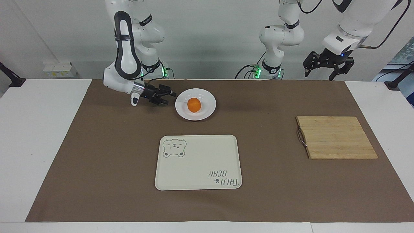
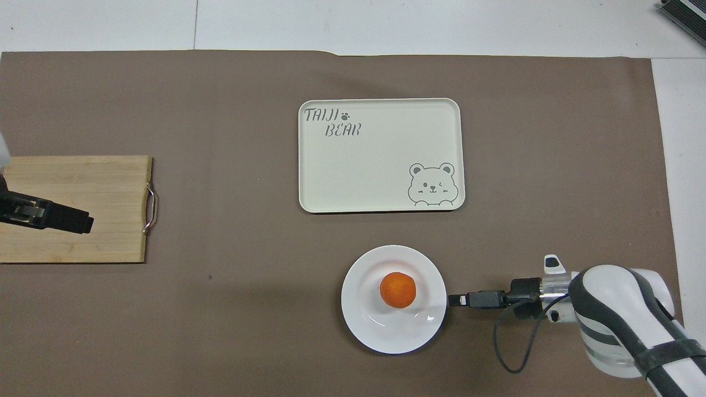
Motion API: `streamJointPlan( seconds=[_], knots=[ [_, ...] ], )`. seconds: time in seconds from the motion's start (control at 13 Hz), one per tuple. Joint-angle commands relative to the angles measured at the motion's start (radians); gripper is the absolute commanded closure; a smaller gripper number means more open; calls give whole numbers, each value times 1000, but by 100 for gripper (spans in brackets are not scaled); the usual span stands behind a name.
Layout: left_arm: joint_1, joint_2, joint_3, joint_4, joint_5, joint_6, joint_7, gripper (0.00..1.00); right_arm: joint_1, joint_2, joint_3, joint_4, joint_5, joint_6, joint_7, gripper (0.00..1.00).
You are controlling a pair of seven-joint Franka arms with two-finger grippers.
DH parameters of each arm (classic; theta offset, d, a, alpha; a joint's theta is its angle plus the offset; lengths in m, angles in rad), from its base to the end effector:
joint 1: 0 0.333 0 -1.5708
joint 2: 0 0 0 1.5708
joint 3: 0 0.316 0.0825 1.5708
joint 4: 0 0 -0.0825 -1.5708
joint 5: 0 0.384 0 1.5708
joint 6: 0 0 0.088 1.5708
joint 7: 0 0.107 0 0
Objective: Place orange and plate with both arms
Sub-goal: 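Lower the right gripper and grasp the white plate's rim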
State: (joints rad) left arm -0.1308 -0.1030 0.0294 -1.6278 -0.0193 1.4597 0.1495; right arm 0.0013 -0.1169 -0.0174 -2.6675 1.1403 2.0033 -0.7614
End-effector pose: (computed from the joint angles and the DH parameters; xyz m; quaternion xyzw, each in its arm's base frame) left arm 0.5075 -0.0530 0.6434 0.9914 -0.1259 -0.0323 0.0119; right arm 0.3770 0.0489 0.2661 -0.8819 0.0310 0.0549 0.4672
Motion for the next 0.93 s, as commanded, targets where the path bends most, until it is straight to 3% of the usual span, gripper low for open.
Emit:
streamJointPlan(
  seconds=[0.0,0.23,0.54,0.85],
  knots=[
    [-1,25,-3,23,10,13,5,0,49,16,4,-23,93,49,-56,0],
    [0,63,-3,68,5,10,5,0,135,31,4,-37,197,112,-58,0],
    [0,141,-3,169,4,-53,5,0,137,28,4,-45,197,115,-59,0],
    [-13,129,-3,160,4,-39,2,0,140,28,4,-46,197,118,-52,0]
  ],
)
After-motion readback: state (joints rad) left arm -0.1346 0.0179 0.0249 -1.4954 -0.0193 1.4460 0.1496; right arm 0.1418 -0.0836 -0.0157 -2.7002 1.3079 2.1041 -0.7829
